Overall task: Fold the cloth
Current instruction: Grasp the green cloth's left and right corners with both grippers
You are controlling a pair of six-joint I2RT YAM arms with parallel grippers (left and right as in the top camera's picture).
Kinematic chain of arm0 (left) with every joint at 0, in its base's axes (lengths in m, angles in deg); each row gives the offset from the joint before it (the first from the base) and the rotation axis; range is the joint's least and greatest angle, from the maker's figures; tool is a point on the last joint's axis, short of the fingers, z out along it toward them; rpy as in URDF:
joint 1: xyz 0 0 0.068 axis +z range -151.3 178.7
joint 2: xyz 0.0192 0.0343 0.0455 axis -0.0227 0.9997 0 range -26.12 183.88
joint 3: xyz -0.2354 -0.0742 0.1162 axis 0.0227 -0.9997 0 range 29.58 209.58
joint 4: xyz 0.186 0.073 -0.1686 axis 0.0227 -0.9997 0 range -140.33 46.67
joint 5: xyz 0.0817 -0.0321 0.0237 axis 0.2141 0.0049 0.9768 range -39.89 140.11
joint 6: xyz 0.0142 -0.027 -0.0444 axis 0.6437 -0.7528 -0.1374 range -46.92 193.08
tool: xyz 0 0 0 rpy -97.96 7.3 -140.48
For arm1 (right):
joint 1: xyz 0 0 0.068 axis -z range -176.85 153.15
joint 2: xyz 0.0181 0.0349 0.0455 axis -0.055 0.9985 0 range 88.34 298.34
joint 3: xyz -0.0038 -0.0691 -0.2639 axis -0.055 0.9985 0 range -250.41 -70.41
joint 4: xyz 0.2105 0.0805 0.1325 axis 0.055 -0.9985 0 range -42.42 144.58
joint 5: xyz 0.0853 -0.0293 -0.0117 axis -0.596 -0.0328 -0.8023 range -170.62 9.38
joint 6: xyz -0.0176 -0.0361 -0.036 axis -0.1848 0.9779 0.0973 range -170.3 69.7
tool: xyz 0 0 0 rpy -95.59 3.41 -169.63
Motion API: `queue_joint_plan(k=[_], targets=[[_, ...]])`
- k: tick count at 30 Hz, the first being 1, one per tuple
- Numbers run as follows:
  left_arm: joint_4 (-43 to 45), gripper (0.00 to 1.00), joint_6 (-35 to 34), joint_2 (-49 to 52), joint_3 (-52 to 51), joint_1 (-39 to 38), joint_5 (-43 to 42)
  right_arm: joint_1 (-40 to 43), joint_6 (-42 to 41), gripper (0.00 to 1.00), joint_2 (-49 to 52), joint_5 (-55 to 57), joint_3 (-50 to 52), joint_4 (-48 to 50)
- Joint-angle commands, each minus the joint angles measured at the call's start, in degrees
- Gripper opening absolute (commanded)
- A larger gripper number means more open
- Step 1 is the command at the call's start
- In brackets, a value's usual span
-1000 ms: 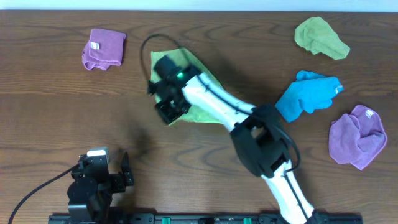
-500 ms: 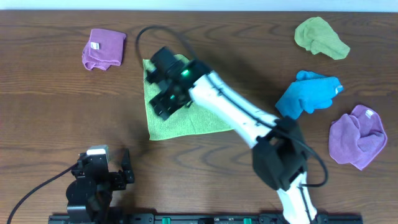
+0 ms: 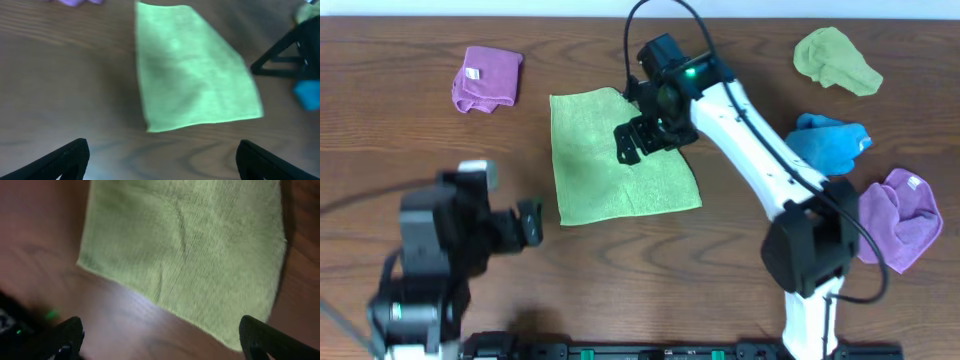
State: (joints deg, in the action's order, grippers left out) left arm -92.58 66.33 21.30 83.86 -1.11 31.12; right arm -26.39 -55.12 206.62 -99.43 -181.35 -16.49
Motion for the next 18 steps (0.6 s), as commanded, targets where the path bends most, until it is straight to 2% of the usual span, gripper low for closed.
queue_joint_plan(k=[1,3,7,14,18], targets=[[-0.4,0.95,-1.4,6.1,2.4,-0.2,-9.2,2.1,2.4,0.99,-4.2,-1.2,-0.4,-1.4],[-0.3,0.95,-2.4,9.3,2.4,-0.2,-11.0,3.5,2.3,0.99,-5.4,-1.2,-0.3,-2.4],[1.9,0.95,-6.3,14.9,2.3,0.9,-20.1,7.5,3.3,0.99,-8.0,-3.5,1.2,-3.1],[3.6,0.95,-9.3,20.3,-2.4,3.8,-20.7,14.0,6.3,0.99,-11.1,-10.6,9.7,-1.6],[11.9,0.95,-13.9,20.7,-10.0,6.3,-26.7,16.4,7.3,0.99,-15.0,-13.3,18.5,2.9]])
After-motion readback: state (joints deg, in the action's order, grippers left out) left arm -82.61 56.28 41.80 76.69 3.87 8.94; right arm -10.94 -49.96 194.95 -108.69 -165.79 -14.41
